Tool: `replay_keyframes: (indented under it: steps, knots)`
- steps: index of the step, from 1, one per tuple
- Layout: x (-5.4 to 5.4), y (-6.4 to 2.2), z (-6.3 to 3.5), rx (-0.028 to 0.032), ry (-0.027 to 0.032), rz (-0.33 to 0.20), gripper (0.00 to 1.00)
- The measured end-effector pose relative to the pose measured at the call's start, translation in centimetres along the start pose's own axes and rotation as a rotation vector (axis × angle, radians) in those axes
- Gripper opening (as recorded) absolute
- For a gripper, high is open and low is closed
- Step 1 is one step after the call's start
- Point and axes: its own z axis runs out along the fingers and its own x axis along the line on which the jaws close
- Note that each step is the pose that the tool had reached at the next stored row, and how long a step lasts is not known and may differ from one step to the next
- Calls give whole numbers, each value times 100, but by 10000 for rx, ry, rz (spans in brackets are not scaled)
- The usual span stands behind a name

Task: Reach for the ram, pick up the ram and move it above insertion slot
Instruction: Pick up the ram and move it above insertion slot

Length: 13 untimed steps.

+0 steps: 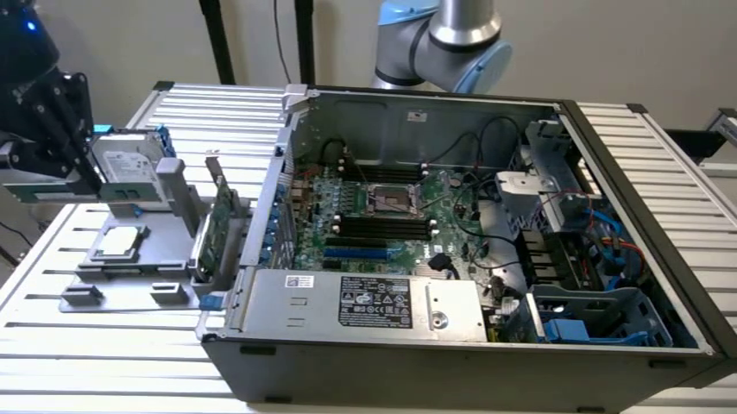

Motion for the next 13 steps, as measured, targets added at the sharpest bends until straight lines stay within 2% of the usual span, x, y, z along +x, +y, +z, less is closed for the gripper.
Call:
replay_keyframes:
  steps: [4, 13]
  knots:
    - [-39, -87, -87, 1, 0, 0, 13]
    - [-104, -285, -149, 1, -13, 1, 13]
